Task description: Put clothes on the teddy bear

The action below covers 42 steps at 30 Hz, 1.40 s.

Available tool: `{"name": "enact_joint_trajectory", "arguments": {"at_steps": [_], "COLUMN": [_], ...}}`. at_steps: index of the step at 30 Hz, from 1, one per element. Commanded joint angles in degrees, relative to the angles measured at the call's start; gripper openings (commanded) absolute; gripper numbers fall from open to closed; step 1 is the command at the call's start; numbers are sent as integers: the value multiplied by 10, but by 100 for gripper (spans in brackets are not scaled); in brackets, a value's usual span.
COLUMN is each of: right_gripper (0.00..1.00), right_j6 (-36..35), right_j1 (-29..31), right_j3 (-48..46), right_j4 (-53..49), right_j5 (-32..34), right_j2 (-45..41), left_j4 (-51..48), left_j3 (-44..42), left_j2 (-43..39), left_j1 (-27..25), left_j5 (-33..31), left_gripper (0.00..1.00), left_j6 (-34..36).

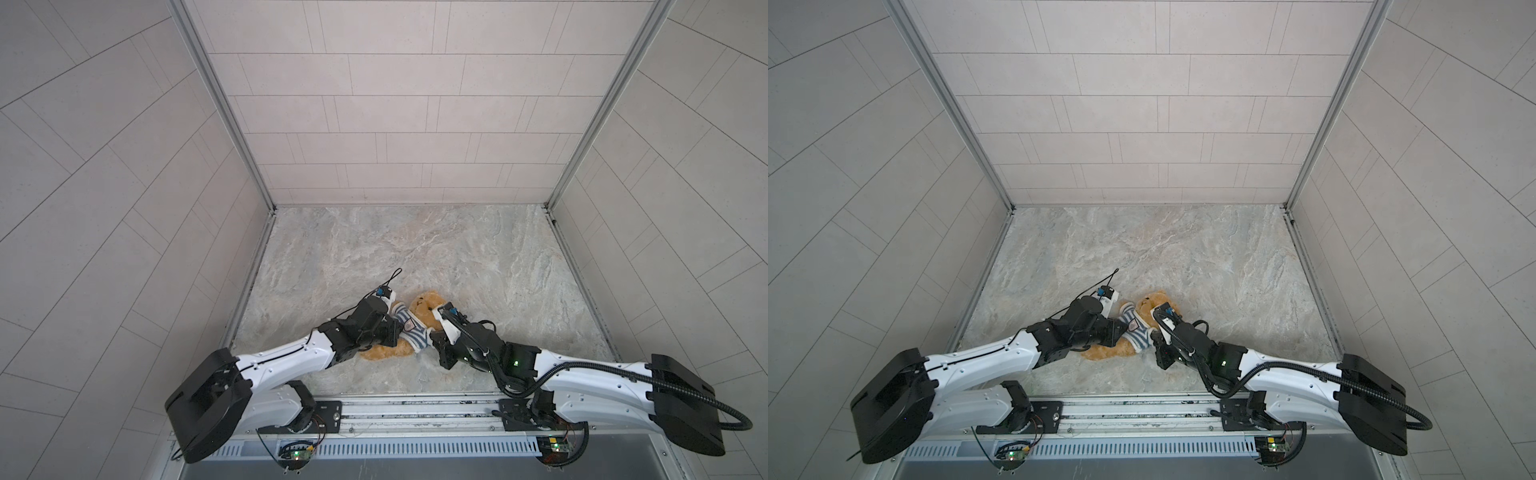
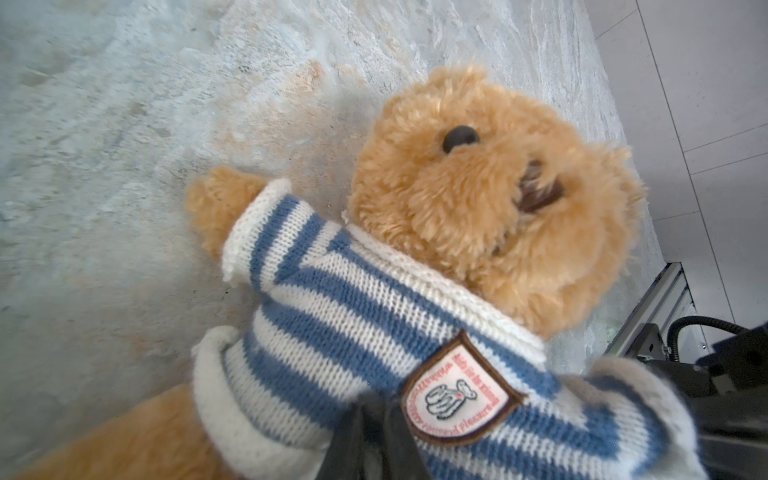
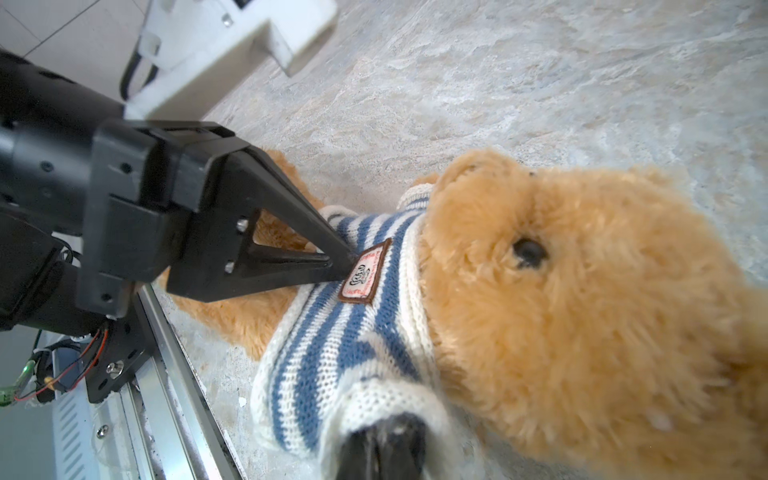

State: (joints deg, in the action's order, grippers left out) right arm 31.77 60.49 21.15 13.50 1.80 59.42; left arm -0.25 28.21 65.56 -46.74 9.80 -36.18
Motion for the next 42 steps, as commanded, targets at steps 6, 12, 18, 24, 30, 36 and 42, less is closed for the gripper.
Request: {"name": "enact_joint_trajectory", "arguments": {"at_steps": [6, 12, 18, 24, 30, 36, 42], "right_gripper": [0, 0, 0, 0, 0, 0, 0], "right_j6": [92, 100, 108, 108, 104, 104, 104], "right_j1": [9, 14, 35, 49, 52, 54, 55], "right_j3": [-1, 11, 17, 23, 23, 18, 8], "right_j4": [68, 76, 82, 90, 94, 84, 77], "right_j5": [150, 179, 196, 206, 203, 214, 217], "right_j2": [18, 21, 36, 50, 49, 37, 20], "left_j4": [-153, -117, -58, -55, -61, -81, -84], "left_j3": [66, 79, 92, 101, 106, 85, 85], "left_j2": [-99, -83, -32, 3, 24, 4, 0], "left_j1": [-42, -101, -139, -139, -139, -136, -132], "left_j5": [-57, -59, -60, -85, -103, -117, -110], "left_gripper": [47, 50, 49, 40, 31, 19, 6], "left_j6": [-31, -78, -108, -118, -115, -123, -108]}}
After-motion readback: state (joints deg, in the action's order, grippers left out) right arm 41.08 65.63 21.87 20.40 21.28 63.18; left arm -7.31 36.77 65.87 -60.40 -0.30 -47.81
